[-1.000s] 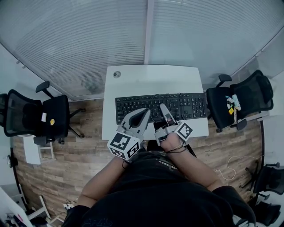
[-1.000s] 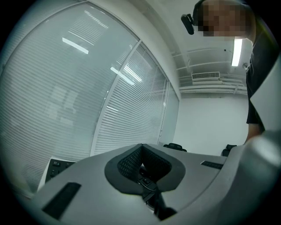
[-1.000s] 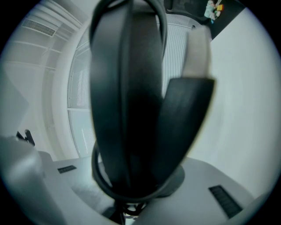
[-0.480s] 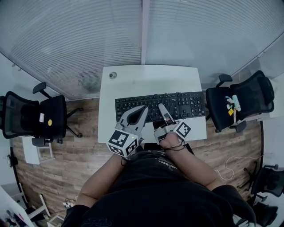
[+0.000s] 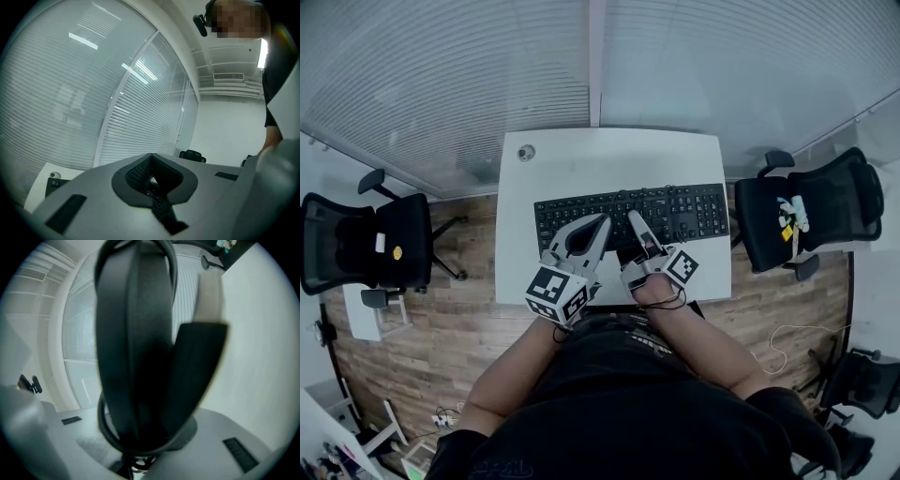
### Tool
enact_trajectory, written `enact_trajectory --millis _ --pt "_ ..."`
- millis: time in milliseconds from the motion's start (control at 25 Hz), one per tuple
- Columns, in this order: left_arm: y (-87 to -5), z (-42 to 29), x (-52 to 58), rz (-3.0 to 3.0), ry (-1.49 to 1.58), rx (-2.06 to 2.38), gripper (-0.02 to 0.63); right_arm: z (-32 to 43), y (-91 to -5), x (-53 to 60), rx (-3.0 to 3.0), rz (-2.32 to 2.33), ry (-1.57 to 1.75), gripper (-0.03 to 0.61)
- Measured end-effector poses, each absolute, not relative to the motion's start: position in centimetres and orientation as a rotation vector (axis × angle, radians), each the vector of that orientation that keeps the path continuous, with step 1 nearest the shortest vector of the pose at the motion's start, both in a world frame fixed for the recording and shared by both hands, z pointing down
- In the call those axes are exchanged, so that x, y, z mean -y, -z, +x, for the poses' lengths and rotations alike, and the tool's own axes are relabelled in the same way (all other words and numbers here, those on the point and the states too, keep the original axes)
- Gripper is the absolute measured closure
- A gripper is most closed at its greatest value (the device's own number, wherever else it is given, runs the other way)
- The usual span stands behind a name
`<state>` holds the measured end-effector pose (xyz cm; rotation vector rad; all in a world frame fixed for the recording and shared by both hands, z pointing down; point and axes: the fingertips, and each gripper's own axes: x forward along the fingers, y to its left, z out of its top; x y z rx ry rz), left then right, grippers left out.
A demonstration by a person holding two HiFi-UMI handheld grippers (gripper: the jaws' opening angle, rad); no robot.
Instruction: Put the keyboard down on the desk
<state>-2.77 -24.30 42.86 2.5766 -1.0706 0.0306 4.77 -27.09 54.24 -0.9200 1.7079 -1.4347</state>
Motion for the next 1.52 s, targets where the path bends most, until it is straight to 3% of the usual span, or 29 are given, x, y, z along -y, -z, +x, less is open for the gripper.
enact_trajectory --millis 1520 --pt "-58.3 1.1 27.0 2.384 -0.295 0.927 0.598 8.5 -70.7 29.5 -1.504 -1.145 1.715 0.479"
